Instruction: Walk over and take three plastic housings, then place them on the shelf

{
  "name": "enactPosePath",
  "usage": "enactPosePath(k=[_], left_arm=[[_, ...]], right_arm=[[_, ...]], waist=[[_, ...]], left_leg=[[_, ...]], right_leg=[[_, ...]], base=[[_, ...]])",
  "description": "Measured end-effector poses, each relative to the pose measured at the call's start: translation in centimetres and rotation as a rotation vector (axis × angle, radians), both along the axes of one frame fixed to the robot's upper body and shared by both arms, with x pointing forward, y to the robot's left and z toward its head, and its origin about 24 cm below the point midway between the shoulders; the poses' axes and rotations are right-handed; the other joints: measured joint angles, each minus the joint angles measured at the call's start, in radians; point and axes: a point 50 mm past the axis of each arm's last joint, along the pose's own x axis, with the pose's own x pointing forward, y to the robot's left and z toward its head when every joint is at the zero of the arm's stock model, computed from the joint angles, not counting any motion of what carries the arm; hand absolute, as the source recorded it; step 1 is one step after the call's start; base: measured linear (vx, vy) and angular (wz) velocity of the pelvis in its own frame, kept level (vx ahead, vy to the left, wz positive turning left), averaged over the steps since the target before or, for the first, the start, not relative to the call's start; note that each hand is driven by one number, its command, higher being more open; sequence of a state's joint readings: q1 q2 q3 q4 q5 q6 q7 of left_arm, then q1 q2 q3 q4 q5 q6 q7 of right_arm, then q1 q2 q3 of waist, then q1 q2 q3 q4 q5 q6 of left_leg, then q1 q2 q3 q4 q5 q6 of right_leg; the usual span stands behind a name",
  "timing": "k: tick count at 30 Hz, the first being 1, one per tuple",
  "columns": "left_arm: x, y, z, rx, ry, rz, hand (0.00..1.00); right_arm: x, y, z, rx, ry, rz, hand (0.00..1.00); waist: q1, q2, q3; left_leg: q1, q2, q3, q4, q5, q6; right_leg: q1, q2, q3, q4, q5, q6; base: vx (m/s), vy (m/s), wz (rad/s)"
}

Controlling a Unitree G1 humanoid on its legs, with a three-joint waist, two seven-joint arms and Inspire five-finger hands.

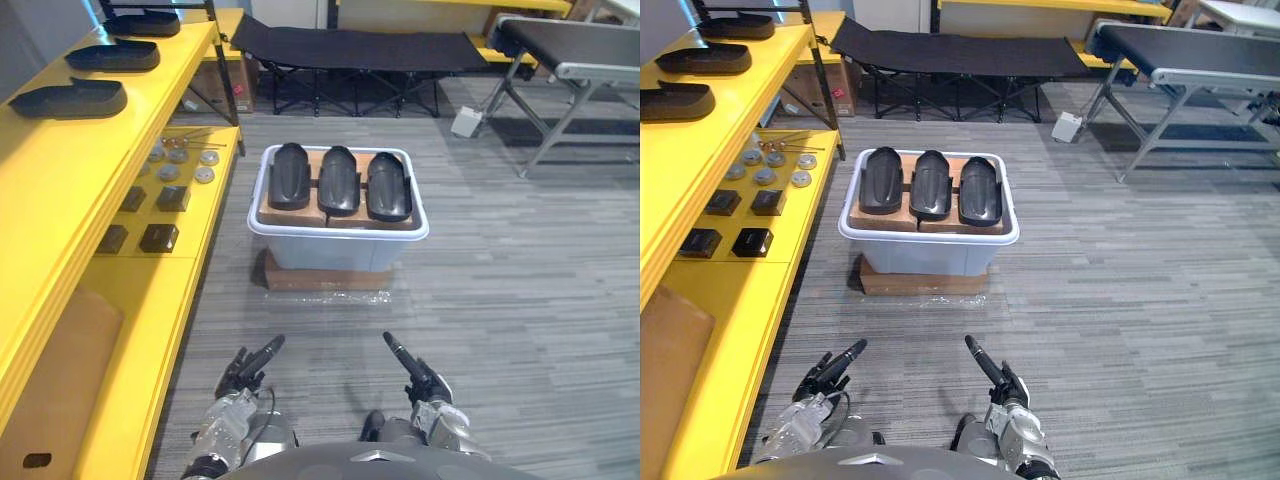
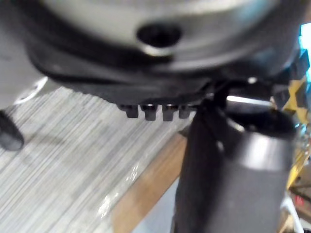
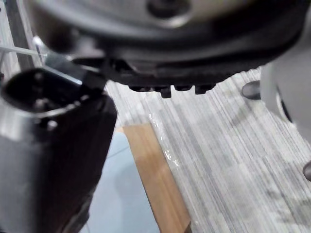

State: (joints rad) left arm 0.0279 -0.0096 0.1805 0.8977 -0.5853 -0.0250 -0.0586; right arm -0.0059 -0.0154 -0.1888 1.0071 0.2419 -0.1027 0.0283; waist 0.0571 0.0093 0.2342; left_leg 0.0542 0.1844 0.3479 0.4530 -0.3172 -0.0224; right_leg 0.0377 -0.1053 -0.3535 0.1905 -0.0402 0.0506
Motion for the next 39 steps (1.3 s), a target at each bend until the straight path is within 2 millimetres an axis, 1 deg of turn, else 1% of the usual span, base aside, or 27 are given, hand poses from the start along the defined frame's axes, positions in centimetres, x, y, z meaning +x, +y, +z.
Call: enactPosePath(k=[2,4,6,7,9,10,12,13,14,15,16,17,18,19,20,23,26,28,29,31,32,34,35,36,37,38,39], left_arm=[[0.0,-0.5,-0.1,-0.019,0.007,-0.003,1.00],[-0.1,-0.3,-0.1,-0.014,0.010,0.008,1.00],[-0.3,0.5,-0.1,-0.022,0.010,0.074,1.00],[-0.2,0.7,-0.1,-0.022,0.003,0.081,1.00],[-0.2,1.1,0.0,-0.025,-0.010,0.100,1.00],[-0.2,1.1,0.1,-0.018,-0.029,0.104,1.00],[0.0,1.2,0.2,-0.022,-0.047,0.111,1.00],[-0.2,1.3,0.1,-0.026,-0.044,0.107,1.00],[-0.4,0.9,0.0,-0.042,-0.043,0.101,1.00],[-0.5,0.6,0.0,-0.049,-0.044,0.099,1.00],[-0.3,0.4,0.2,-0.052,-0.058,0.089,1.00],[-0.6,0.4,0.2,-0.054,-0.060,0.089,1.00],[-0.8,0.3,0.1,-0.061,-0.060,0.097,1.00],[-2.1,0.1,-0.3,-0.078,-0.026,0.124,1.00],[-3.1,0.9,-0.6,-0.059,-0.004,0.148,1.00],[-2.7,1.9,-0.3,0.002,-0.008,0.118,1.00],[-3.2,2.7,-0.4,0.053,0.031,0.100,1.00],[-3.2,2.7,-0.4,0.059,0.035,0.098,1.00],[-2.5,2.5,-0.2,0.061,0.023,0.092,1.00],[-1.1,2.2,0.2,0.061,-0.004,0.076,1.00],[-0.4,2.1,0.4,0.057,-0.018,0.081,1.00],[-0.2,2.2,0.4,0.038,-0.017,0.108,1.00],[0.1,2.5,0.5,0.041,-0.024,0.113,1.00],[0.0,3.1,0.5,0.055,-0.022,0.110,1.00],[-0.3,3.4,0.4,0.063,-0.011,0.112,1.00],[-0.8,3.1,0.2,0.045,-0.003,0.140,1.00],[-0.9,2.9,0.1,0.032,-0.004,0.162,1.00]], right_arm=[[-0.2,-0.1,0.0,-0.001,0.004,-0.001,1.00],[-0.6,-0.1,-0.2,0.001,0.014,-0.016,1.00],[-1.2,0.6,-0.5,0.021,0.045,-0.040,1.00],[-1.3,0.6,-0.6,0.024,0.052,-0.045,1.00],[-1.5,0.3,-0.6,0.014,0.064,-0.052,1.00],[-1.6,0.1,-0.6,-0.010,0.071,-0.033,1.00],[-1.7,-0.3,-0.6,-0.031,0.081,-0.017,1.00],[-1.7,-0.3,-0.7,-0.043,0.092,-0.002,1.00],[-1.8,-0.8,-0.6,-0.052,0.097,-0.013,1.00],[-1.8,-1.0,-0.6,-0.053,0.101,-0.025,1.00],[-1.9,-1.4,-0.6,-0.055,0.104,-0.042,1.00],[-1.9,-1.6,-0.6,-0.065,0.108,-0.036,1.00],[-1.8,-1.8,-0.6,-0.074,0.108,-0.027,1.00],[-1.7,-1.8,-0.5,-0.091,0.113,0.009,1.00],[-1.7,-0.7,-0.6,-0.087,0.120,0.059,1.00],[-0.5,0.3,-0.2,-0.060,0.058,0.075,1.00],[-0.3,0.8,-0.2,-0.045,0.048,0.089,1.00],[-0.8,0.8,-0.4,-0.041,0.060,0.093,1.00],[-0.9,0.8,-0.4,-0.043,0.058,0.093,1.00],[-1.1,0.7,-0.5,-0.046,0.066,0.090,1.00],[-1.1,0.6,-0.5,-0.049,0.066,0.093,1.00],[-1.2,0.5,-0.5,-0.076,0.068,0.120,1.00],[-1.4,1.0,-0.6,-0.069,0.048,0.118,1.00],[-2.0,1.6,-0.8,-0.054,0.056,0.114,1.00],[-2.5,1.9,-1.0,-0.045,0.065,0.112,1.00],[-2.6,1.8,-1.1,-0.048,0.069,0.111,1.00],[-1.9,1.7,-0.8,-0.060,0.038,0.109,1.00]], waist=[[0.002,0.012,-0.006],[0.012,0.008,-0.013],[0.045,-0.009,-0.031],[0.045,-0.011,-0.032],[0.044,-0.008,-0.033],[0.043,0.001,-0.034],[0.036,0.006,-0.037],[0.039,0.009,-0.039],[0.035,0.021,-0.040],[0.037,0.021,-0.040],[0.049,0.014,-0.036],[0.060,0.018,-0.034],[0.065,0.029,-0.034],[0.080,0.051,-0.022],[0.082,0.030,-0.032],[0.109,-0.023,-0.018],[0.105,-0.046,-0.006],[0.104,-0.038,-0.002],[0.100,-0.038,-0.003],[0.100,-0.015,0.005],[0.096,-0.011,0.004],[0.077,-0.004,0.000],[0.069,-0.038,-0.021],[0.068,-0.084,-0.045],[0.073,-0.102,-0.057],[0.082,-0.079,-0.065],[0.087,-0.064,-0.069]], left_leg=[[-0.001,0.039,-0.003,0.037,-0.026,-0.019],[-0.002,0.067,0.004,0.045,-0.037,-0.037],[-0.031,0.091,-0.009,0.117,-0.023,-0.103],[-0.059,0.095,-0.036,0.167,-0.009,-0.097],[-0.132,0.113,-0.086,0.306,0.058,-0.063],[-0.174,0.130,-0.083,0.390,0.116,-0.044],[-0.235,0.146,-0.085,0.494,0.217,-0.042],[-0.256,0.134,-0.071,0.489,0.160,-0.047],[-0.253,0.093,-0.057,0.379,0.087,-0.047],[-0.252,0.058,-0.050,0.303,0.067,-0.044],[-0.252,-0.014,-0.037,0.141,0.070,-0.033],[-0.251,-0.059,-0.017,0.006,0.110,-0.035],[-0.242,-0.062,-0.012,-0.049,0.138,-0.043],[-0.201,-0.050,0.002,-0.091,0.202,0.035],[-0.181,-0.052,0.036,-0.087,0.171,0.037],[-0.166,-0.052,0.068,-0.087,0.128,0.060],[-0.111,-0.052,0.086,-0.086,0.138,0.076],[-0.077,-0.048,0.075,-0.093,0.139,0.078],[-0.068,-0.043,0.041,-0.103,0.136,0.073],[-0.045,-0.029,-0.008,-0.132,0.108,0.054],[-0.033,-0.021,-0.031,-0.140,0.098,0.038],[-0.030,0.001,-0.098,-0.143,0.095,0.015],[-0.054,0.026,-0.187,-0.145,0.114,-0.038],[-0.091,0.020,-0.229,-0.140,0.125,-0.075],[-0.111,0.033,-0.257,-0.131,0.127,-0.104],[-0.129,0.082,-0.277,-0.120,0.128,-0.141],[-0.134,0.110,-0.284,-0.127,0.149,-0.157]], right_leg=[[0.028,0.036,-0.001,-0.030,0.000,-0.011],[0.044,0.056,-0.017,-0.060,-0.015,-0.027],[0.060,0.065,-0.061,-0.099,-0.007,-0.032],[0.063,0.067,-0.061,-0.103,-0.007,-0.032],[0.088,0.067,-0.064,-0.127,-0.006,-0.031],[0.109,0.067,-0.068,-0.155,-0.003,-0.027],[0.153,0.065,-0.077,-0.202,0.010,-0.034],[0.166,0.056,-0.079,-0.211,0.013,-0.037],[0.173,0.037,-0.077,-0.213,0.010,-0.038],[0.173,0.020,-0.077,-0.213,0.008,-0.033],[0.173,-0.019,-0.075,-0.207,-0.003,-0.017],[0.176,-0.037,-0.058,-0.200,-0.016,0.002],[0.180,-0.035,-0.045,-0.192,-0.024,0.014],[0.198,-0.019,-0.006,-0.174,-0.046,0.039],[0.212,-0.030,0.010,-0.152,-0.061,0.021],[0.143,-0.044,0.023,-0.022,-0.093,-0.007],[0.133,-0.072,0.017,0.060,-0.092,0.016],[0.164,-0.085,-0.056,0.042,-0.099,0.019],[0.159,-0.086,-0.102,0.033,-0.105,0.012],[0.118,-0.113,-0.139,0.071,-0.105,0.012],[0.087,-0.153,-0.136,0.103,-0.105,0.013],[0.064,-0.180,-0.097,0.091,-0.090,0.031],[0.047,-0.159,0.017,0.046,-0.046,0.057],[0.020,-0.143,0.063,0.034,0.099,0.052],[0.019,-0.133,0.044,0.040,0.073,0.077],[0.037,-0.085,0.032,0.006,0.044,0.071],[0.044,-0.052,0.012,-0.027,0.020,0.069]], base=[[0.09,-0.075,-0.08],[0.11,-0.031,-0.16],[0.18,-0.014,-0.30],[0.14,-0.049,-0.11],[0.13,-0.056,0.04],[0.18,-0.040,0.12],[0.19,-0.030,0.16],[0.22,0.005,0.12],[0.24,0.033,0.09],[0.27,0.114,0.05],[0.24,0.158,-0.12],[0.19,0.132,-0.27],[0.20,0.202,-0.67],[0.23,0.188,-0.78],[0.29,0.199,-0.71],[0.21,0.047,-0.40],[0.18,0.075,-0.20],[0.15,-0.011,-0.05],[0.07,-0.069,0.05],[0.05,-0.123,0.15],[0.05,-0.158,0.30],[0.09,-0.319,0.93],[0.16,-0.570,1.67],[0.20,-0.657,1.57],[0.19,-0.521,0.80],[0.17,-0.448,0.20],[0.11,-0.258,-0.05]])
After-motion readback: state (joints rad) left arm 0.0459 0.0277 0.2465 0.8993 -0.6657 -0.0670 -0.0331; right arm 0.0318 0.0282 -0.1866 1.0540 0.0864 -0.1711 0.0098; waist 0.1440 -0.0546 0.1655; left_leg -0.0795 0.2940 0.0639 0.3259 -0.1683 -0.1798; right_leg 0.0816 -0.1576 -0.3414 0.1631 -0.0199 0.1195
